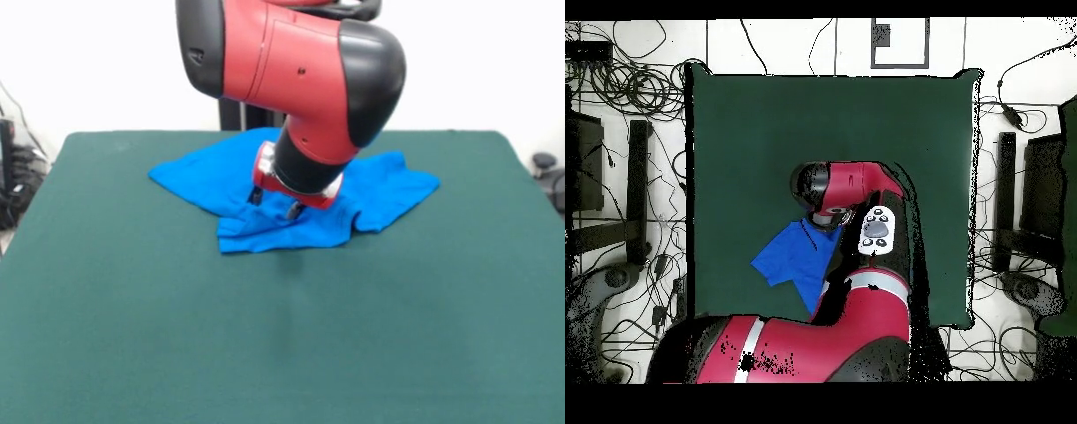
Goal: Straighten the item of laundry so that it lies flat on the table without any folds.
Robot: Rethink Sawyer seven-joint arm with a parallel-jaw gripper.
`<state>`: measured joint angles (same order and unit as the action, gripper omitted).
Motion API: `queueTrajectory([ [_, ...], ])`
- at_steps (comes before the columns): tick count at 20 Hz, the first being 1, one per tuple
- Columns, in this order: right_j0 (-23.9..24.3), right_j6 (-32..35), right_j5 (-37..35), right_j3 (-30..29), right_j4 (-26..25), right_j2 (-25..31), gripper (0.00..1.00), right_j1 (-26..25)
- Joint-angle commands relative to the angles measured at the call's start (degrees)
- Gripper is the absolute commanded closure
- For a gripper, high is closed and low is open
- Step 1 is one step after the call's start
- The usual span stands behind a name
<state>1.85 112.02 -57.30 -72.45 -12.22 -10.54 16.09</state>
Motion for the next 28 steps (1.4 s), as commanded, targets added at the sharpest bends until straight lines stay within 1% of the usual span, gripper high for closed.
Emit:
queueTrajectory([
  [1, -2.6, 4.5, 4.3, -2.7, -1.4, 4.4, 0.00, -2.9],
  [4, -3.0, 6.9, 6.4, -3.4, -1.2, 3.7, 0.00, -3.1],
  [5, -3.4, 8.8, 7.9, -4.1, -1.0, 3.1, 0.00, -2.6],
  [7, -3.9, 10.3, 8.5, -4.7, -0.7, 2.4, 0.00, -1.9],
  [12, -4.7, 12.7, 11.1, -7.0, 0.4, 1.2, 0.00, -0.5],
  [18, -5.5, 15.0, 13.7, -7.7, 1.4, -0.1, 0.00, -0.5],
  [21, -6.3, 14.9, 14.2, -7.7, 1.1, -0.9, 0.00, -0.7],
  [26, -5.3, 9.3, 11.6, -6.4, 0.6, 0.5, 0.00, -3.4],
  [28, -5.3, 9.1, 11.9, -6.2, 0.5, 0.6, 0.00, -4.0],
])
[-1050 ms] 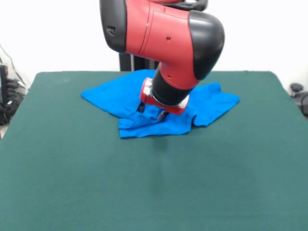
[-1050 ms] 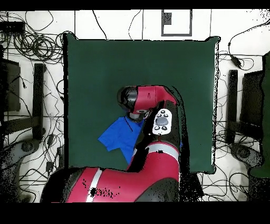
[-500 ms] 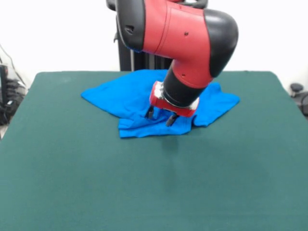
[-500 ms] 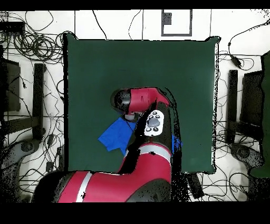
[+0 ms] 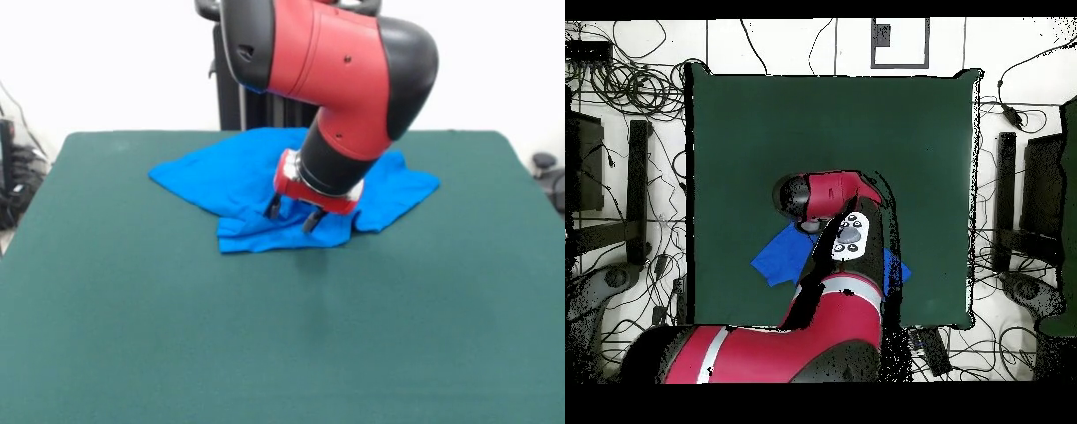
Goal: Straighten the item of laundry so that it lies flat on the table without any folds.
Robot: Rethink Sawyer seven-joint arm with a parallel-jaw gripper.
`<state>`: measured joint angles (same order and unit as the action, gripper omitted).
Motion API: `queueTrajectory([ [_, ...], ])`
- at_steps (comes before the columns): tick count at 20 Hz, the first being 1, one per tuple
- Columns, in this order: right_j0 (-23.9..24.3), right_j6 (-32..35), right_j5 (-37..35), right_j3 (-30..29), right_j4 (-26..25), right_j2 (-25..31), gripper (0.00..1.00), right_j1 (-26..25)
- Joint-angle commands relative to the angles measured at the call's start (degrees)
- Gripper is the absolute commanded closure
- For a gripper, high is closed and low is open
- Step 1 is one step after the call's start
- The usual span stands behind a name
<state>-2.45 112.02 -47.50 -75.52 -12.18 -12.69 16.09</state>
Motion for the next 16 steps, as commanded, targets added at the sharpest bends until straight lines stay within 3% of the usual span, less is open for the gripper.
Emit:
queueTrajectory([
  [1, -1.1, 9.2, 2.3, -3.1, 0.4, 2.7, 0.00, -4.1],
  [16, -1.7, 10.8, 3.2, 0.9, 0.9, 2.8, 0.00, -7.8],
])
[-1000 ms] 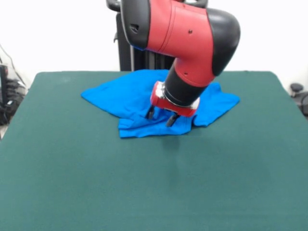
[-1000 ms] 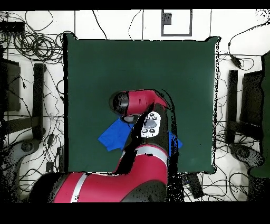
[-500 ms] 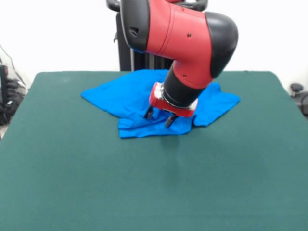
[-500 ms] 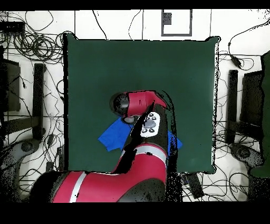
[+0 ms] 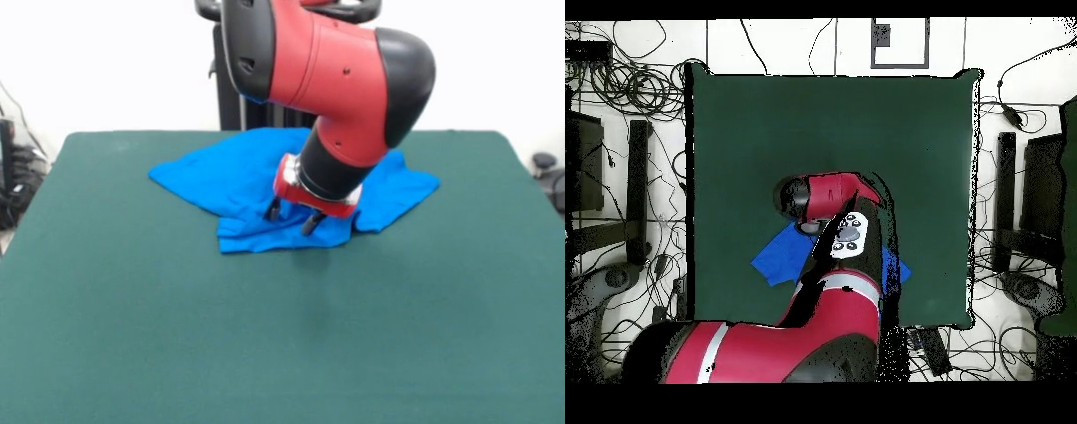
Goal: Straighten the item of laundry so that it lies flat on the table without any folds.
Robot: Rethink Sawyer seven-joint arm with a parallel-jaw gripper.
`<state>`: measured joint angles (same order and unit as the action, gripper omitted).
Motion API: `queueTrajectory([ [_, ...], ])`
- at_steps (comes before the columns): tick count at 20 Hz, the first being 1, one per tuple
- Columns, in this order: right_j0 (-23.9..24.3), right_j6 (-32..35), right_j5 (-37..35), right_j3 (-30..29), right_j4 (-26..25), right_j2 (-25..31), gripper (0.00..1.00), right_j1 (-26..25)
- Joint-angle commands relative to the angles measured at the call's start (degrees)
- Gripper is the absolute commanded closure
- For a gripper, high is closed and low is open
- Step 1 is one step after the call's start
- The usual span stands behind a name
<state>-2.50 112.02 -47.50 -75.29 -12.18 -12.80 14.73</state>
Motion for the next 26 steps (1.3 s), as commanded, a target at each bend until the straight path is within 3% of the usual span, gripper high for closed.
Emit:
queueTrajectory([
  [1, -1.6, 11.0, 3.4, 0.7, 1.1, 2.9, 0.00, -6.6],
  [4, -2.9, 14.7, 7.5, -0.2, 1.1, 1.6, 0.00, -6.5],
  [13, -0.5, 11.8, 12.6, 2.4, 2.3, 4.7, 0.00, -9.3],
  [18, -3.2, 17.7, 17.3, 3.3, 2.3, 1.3, 0.00, -9.3],
  [26, -3.9, 15.7, 7.1, 6.8, 5.2, 0.9, 0.00, -7.9],
])
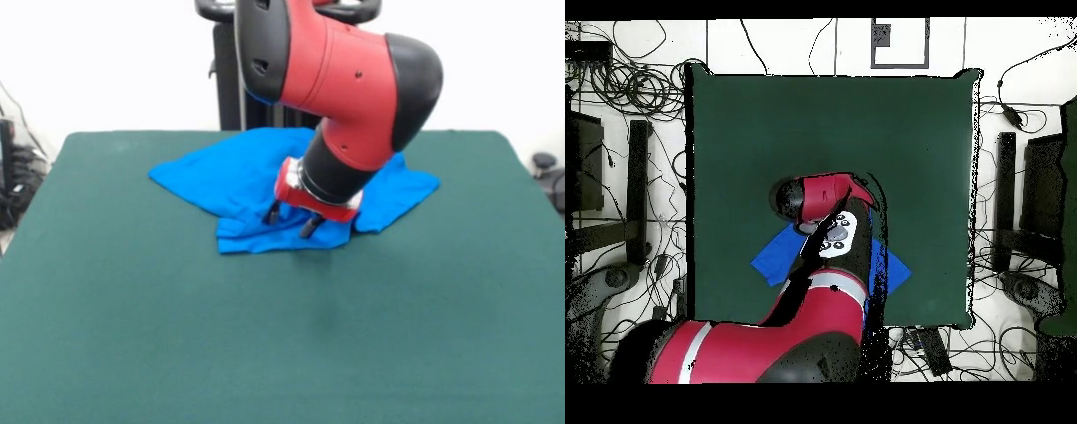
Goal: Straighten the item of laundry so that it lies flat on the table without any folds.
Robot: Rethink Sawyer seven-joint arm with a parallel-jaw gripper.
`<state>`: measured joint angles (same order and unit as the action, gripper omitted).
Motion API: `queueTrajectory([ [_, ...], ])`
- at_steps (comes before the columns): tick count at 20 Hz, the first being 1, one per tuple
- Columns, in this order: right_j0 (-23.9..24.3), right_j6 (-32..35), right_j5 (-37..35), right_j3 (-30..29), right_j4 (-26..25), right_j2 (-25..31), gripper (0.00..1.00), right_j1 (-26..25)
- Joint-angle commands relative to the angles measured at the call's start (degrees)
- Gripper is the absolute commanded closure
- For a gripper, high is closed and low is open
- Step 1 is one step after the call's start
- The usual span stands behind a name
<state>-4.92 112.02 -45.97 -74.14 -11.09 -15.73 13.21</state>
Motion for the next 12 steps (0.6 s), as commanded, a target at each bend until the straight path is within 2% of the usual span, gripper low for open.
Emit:
queueTrajectory([
  [1, -1.9, 15.4, 3.2, 6.8, 4.3, 3.5, 0.00, -6.4],
  [5, -2.4, 14.6, -3.5, 9.9, 5.3, 3.1, 0.00, -6.3],
  [12, -3.2, 14.8, -5.6, 12.7, 5.4, 1.8, 0.00, -6.8],
])
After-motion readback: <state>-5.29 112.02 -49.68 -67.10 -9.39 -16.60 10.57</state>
